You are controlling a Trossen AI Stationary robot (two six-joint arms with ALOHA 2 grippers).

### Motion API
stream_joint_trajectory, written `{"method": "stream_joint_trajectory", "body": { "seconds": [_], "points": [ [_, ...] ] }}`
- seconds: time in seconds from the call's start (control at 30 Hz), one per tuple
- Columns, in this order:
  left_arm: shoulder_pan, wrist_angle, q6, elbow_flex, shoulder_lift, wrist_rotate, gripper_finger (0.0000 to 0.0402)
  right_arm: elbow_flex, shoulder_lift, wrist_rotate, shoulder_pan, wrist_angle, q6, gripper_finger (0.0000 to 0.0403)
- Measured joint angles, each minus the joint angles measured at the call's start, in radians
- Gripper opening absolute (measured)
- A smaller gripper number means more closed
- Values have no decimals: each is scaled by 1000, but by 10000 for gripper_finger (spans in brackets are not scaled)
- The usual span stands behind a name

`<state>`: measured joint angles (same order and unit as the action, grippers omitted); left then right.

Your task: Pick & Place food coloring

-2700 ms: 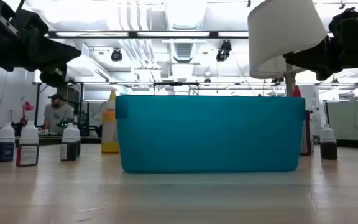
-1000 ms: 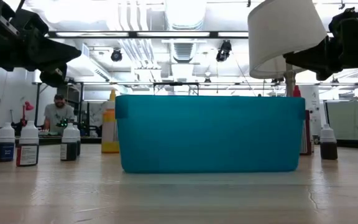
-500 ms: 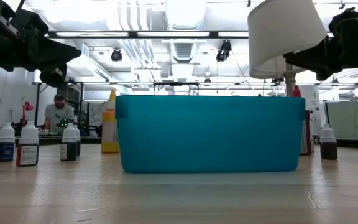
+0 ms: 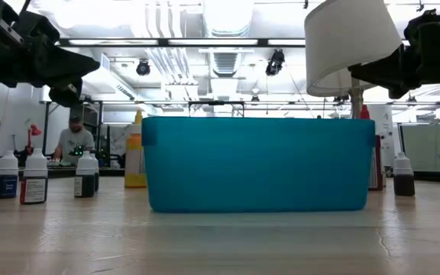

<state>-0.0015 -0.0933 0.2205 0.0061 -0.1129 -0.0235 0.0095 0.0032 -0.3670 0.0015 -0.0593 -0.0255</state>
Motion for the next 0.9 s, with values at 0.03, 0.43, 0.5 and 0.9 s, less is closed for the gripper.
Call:
{"method": "stream_joint_trajectory", "body": {
  "seconds": [0.03, 0.43, 0.5, 0.9],
  "points": [
    [0, 0, 0, 0, 0, 0, 0, 0, 0, 0, 0, 0, -1, 29],
    [0, 0, 0, 0, 0, 0, 0, 0, 0, -6, 0, -6, -168, 29],
    [0, 0, 0, 0, 0, 0, 0, 0, -1, -25, -1, -9, -221, 29],
    [0, 0, 0, 0, 0, 0, 0, 0, -1, -27, -2, -22, -375, 29]
  ]
}}
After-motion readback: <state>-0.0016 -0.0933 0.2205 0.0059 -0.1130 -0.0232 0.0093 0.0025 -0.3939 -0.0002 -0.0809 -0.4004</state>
